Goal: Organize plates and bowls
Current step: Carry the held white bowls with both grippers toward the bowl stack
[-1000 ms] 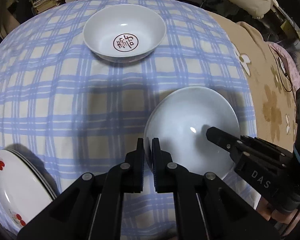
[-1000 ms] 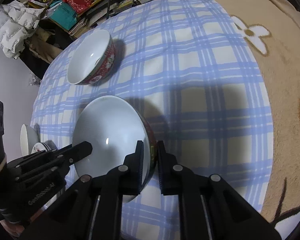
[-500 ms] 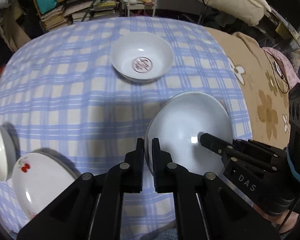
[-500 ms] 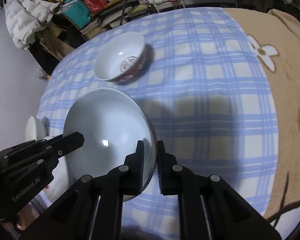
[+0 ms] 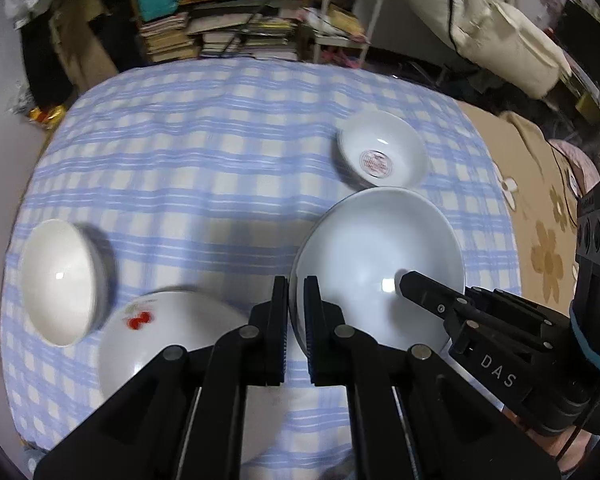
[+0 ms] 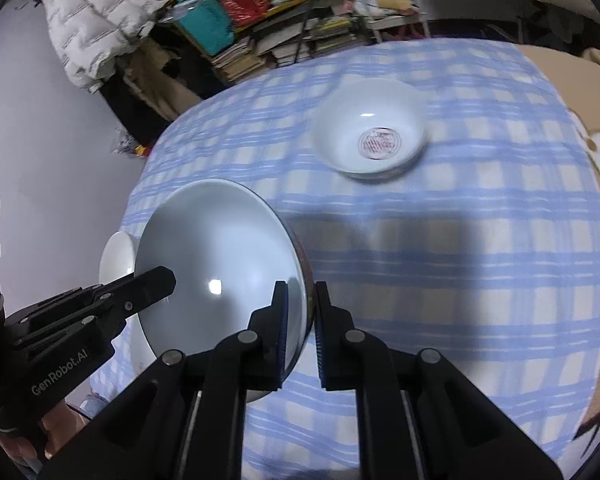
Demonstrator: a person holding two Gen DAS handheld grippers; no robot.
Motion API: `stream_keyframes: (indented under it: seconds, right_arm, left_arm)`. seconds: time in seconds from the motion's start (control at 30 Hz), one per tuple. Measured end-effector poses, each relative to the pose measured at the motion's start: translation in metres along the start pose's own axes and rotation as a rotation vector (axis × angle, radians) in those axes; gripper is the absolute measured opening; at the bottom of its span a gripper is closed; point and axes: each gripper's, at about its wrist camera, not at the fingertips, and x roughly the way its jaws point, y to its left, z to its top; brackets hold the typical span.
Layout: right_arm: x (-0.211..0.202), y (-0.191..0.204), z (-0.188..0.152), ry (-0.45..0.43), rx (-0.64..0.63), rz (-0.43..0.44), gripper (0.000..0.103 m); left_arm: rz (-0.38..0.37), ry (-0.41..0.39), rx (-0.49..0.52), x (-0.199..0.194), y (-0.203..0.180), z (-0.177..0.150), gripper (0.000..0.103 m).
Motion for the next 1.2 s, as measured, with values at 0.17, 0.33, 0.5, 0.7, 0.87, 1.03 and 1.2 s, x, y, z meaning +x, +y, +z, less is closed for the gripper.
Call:
stream_keyframes:
  seconds: [0.17,0.33,0.5,0.7,0.87,1.03,1.2]
  right_arm:
    - [0.017,0.044,0.003,0.011,-0.048,0.025,0.014]
    - [0.034,0.084,0.003,0.024,-0.091,0.049,0.014]
    - [0.058,0.125,0.001,0.047,-0.138,0.066,0.014]
    - [0.083,0.164,-0.003,0.072,-0.162,0.101,0.014]
    - [0.095,0.192,-0.003,0.084,-0.192,0.116,0.014]
    - [0.11,0.216,-0.003,0.097,-0.221,0.119,0.014]
    - [0.126,0.231,-0.006,0.118,-0.243,0.109,0.014]
  left_arm:
    - [0.03,-0.023,-0.051,-0.015,0.044,-0.002,0.007]
    - [0.05,-0.028,-0.118,-0.022,0.091,-0.008,0.007]
    - [0.063,-0.029,-0.173,-0.027,0.134,-0.014,0.007]
    - [0.081,-0.04,-0.231,-0.036,0.179,-0.023,0.007]
    - [0.094,-0.043,-0.261,-0.04,0.21,-0.027,0.007]
    - [0.098,-0.043,-0.298,-0.039,0.235,-0.032,0.007]
    - [0.109,-0.032,-0.321,-0.031,0.253,-0.039,0.007]
